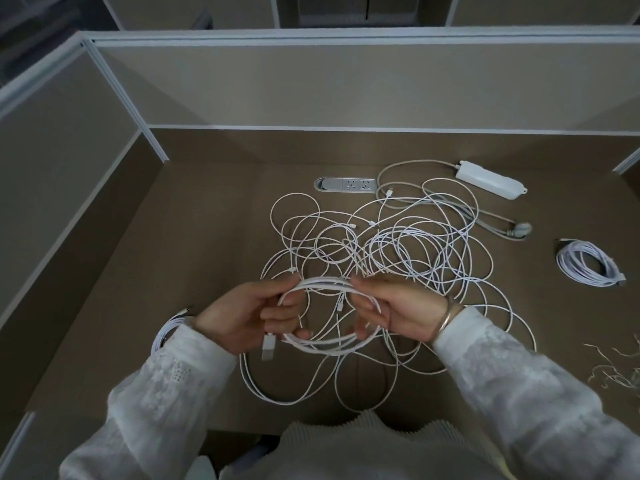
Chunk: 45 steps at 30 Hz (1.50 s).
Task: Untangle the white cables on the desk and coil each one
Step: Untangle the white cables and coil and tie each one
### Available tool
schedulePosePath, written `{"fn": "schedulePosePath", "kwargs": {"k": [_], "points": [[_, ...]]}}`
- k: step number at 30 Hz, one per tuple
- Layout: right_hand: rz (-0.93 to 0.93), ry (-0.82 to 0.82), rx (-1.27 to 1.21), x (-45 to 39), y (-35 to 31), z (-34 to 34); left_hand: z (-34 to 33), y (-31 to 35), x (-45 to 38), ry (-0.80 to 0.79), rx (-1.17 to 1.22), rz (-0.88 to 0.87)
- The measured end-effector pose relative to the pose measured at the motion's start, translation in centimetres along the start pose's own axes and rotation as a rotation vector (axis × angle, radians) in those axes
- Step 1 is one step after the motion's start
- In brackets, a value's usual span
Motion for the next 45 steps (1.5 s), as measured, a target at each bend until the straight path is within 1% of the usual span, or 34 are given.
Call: {"fn": "schedulePosePath", "kwargs": {"k": [4, 7, 9, 12, 14, 16, 19, 22, 24, 25, 26, 28, 30, 33, 36, 37, 39, 41, 43, 45], "points": [[0.065, 0.014, -0.084, -0.8, 0.0, -0.3, 0.0, -0.8, -0.2, -0.098, 0.077, 0.017], [0.041, -0.015, -0.002, -1.2, 0.1, -1.3, -0.7, -1.4, -0.6, -0.16, 0.039, 0.094], [0.036, -0.004, 0.049, -1.2, -0.2, -1.7, -1.3, -1.4, -0.8, -0.186, 0.04, 0.127], [0.073, 0.098, -0.01, -1.2, -0.6, -1.3, -1.8, -1.1, -1.2, -0.178, 0.178, 0.114], [0.048, 0.163, -0.128, -1.2, -0.3, -1.0, -2.2, -1.0, -1.5, -0.211, 0.271, 0.083], [0.013, 0.194, -0.244, -1.4, 0.2, -0.9, -2.3, -1.0, -2.0, -0.227, 0.34, 0.054], [0.016, 0.273, -0.291, -1.4, 0.8, -0.9, -2.1, -1.3, -2.5, -0.162, 0.387, 0.01], [0.035, 0.366, -0.196, -1.0, 1.0, -0.3, -1.7, -1.7, -2.4, -0.029, 0.258, 0.036], [0.012, 0.394, -0.094, -0.8, 0.7, 0.2, -1.6, -2.1, -2.2, 0.007, 0.159, 0.066], [0.002, 0.398, -0.038, -0.8, 0.5, 0.3, -1.7, -2.3, -2.1, -0.001, 0.141, 0.071], [-0.003, 0.402, 0.014, -0.8, 0.2, 0.4, -1.9, -2.5, -2.1, -0.027, 0.148, 0.071], [-0.008, 0.438, 0.082, -0.9, -0.2, 0.7, -2.5, -2.6, -2.2, -0.102, 0.243, 0.063], [-0.001, 0.486, 0.08, -1.0, -0.4, 0.9, -2.6, -2.4, -2.4, -0.134, 0.353, 0.044], [0.066, 0.431, 0.016, -1.3, -0.5, 0.6, -1.6, -1.8, -2.4, -0.045, 0.367, 0.019], [0.084, 0.361, 0.046, -1.4, -0.4, 0.7, -0.8, -1.5, -2.0, 0.049, 0.337, 0.023], [0.105, 0.354, 0.112, -1.5, -0.5, 1.0, -0.7, -1.5, -1.7, 0.063, 0.337, 0.028], [0.167, 0.373, 0.328, -1.4, -1.3, 1.3, -0.6, -1.6, -1.4, 0.075, 0.334, 0.038], [0.198, 0.427, 0.485, -1.3, -1.9, 1.8, -0.4, -1.6, -1.2, 0.093, 0.319, 0.055], [0.253, 0.46, 0.566, -1.3, -2.5, 2.2, -0.4, -1.7, -1.0, 0.124, 0.294, 0.082], [0.296, 0.427, 0.617, -1.6, -2.8, 2.0, -0.6, -1.9, -0.8, 0.149, 0.256, 0.115]]}}
Point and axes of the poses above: each hand's wrist, its own x-axis away from the middle knuckle, its own z-axis out of the back of the hand, y = z × x, the point moved 7 cm from there along -x, towards the middle knuckle, and after that the axes turned 3 degrees about -x, right-handed, at the moved point
